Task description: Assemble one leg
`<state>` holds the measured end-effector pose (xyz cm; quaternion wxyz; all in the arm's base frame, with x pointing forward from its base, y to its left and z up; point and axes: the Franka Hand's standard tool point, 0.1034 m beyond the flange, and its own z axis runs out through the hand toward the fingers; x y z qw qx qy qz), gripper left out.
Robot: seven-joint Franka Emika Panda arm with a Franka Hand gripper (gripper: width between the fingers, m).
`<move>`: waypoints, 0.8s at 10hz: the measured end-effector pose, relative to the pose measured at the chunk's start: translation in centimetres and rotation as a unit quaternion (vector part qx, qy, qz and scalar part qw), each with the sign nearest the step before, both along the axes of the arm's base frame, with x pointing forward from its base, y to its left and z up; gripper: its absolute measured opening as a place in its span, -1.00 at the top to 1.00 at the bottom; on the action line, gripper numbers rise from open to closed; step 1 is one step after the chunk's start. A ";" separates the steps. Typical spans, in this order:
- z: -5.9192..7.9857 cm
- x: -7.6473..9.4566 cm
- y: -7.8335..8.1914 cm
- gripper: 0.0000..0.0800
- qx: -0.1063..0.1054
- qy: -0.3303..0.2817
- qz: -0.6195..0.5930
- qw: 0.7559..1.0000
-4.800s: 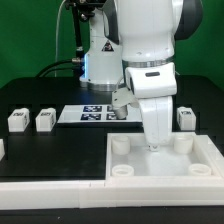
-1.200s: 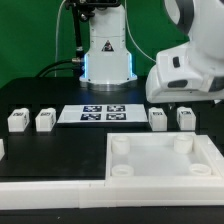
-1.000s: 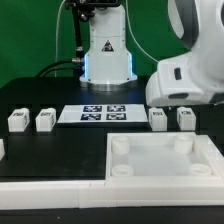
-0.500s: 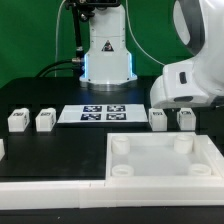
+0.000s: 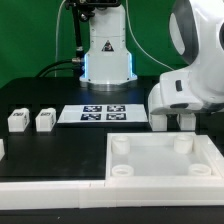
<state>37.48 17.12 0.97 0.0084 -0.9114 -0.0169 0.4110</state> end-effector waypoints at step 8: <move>-0.2 0.0 -0.1 0.29 0.001 -0.002 0.000 1.000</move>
Offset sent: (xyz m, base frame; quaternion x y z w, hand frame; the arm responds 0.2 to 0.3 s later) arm 0.0000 0.0000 0.0000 0.0000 0.0000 0.0000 1.0000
